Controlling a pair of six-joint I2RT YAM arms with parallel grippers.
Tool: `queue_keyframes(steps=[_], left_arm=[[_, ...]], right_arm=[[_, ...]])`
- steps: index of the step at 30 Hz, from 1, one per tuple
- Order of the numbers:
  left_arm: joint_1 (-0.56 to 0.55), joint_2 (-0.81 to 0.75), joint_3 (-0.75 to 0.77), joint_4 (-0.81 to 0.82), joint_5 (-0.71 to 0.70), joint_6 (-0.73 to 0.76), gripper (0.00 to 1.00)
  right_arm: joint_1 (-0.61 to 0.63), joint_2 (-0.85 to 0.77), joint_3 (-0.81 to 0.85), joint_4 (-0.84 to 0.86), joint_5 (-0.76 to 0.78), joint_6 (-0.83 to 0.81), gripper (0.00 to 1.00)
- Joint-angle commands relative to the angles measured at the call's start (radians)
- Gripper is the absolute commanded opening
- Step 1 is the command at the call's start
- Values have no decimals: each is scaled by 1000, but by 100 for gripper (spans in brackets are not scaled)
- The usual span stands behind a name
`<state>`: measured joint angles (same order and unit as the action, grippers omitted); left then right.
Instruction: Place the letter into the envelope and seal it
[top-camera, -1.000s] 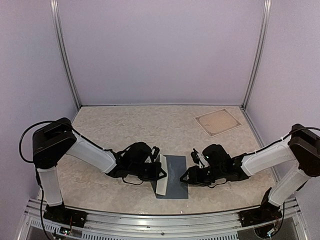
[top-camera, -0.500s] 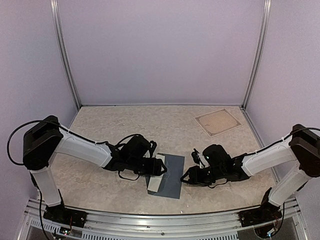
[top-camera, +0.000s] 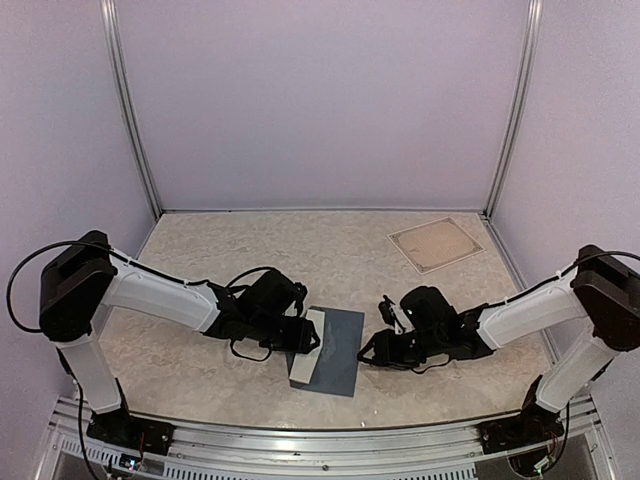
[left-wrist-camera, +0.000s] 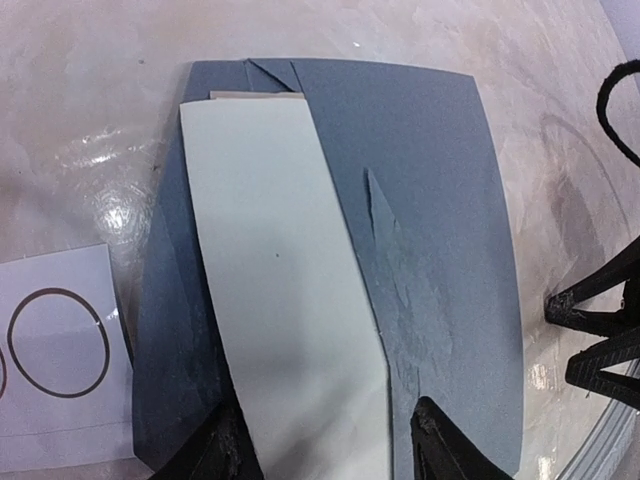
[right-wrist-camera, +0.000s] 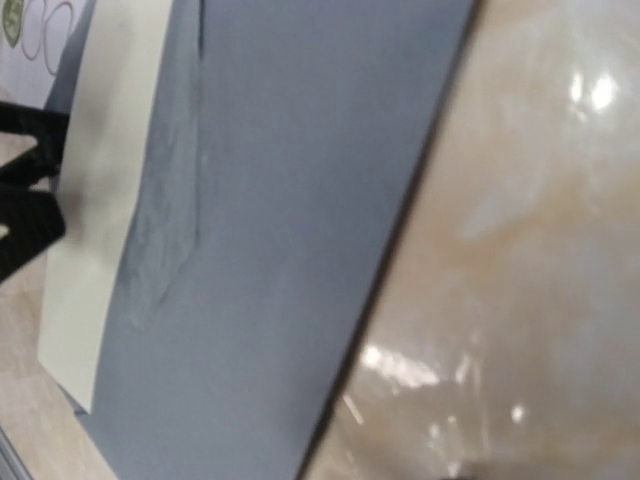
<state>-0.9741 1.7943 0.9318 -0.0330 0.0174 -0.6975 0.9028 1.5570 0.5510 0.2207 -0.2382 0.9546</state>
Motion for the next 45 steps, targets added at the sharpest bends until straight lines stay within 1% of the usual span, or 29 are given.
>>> queue_keyframes(steps=[1,5,7,10,11,14,23,27,35,38,39,41,45], left_arm=[[2,22,13,-17,-14,6,50],[2,35,5,-16,-14,3,38],[2,41,4,-13,-13,3,34],[2,47,4,-14,-15,4,26],[0,49,4,-12,-12,3,21],[0,60,5,-6,0,3,13],[-11,91,8,25,35,-3,2],[-12,112,10,66,57,-8,0],[-13,148,15,131,133,-5,0],[-14,144,18,121,115,3,1],[-13,134,19,101,92,11,2],[-14,101,23,66,50,33,9],[-13,44,39,-7,5,66,27]], right_arm=[[-5,61,21,-35,-1,-18,47],[-4,102,41,-27,-9,-20,47],[-4,119,51,-25,-16,-25,46],[-4,137,60,-24,-23,-26,46],[-4,139,62,-24,-26,-28,46],[-3,151,68,-23,-29,-28,46],[-4,181,85,-17,-44,-33,45],[-4,186,89,-19,-46,-35,45],[-5,168,84,-29,-25,-28,45],[-4,143,82,-47,1,-24,45],[-4,132,81,-54,9,-21,45],[-4,111,75,-66,24,-17,45],[-5,62,57,-85,41,-5,45]])
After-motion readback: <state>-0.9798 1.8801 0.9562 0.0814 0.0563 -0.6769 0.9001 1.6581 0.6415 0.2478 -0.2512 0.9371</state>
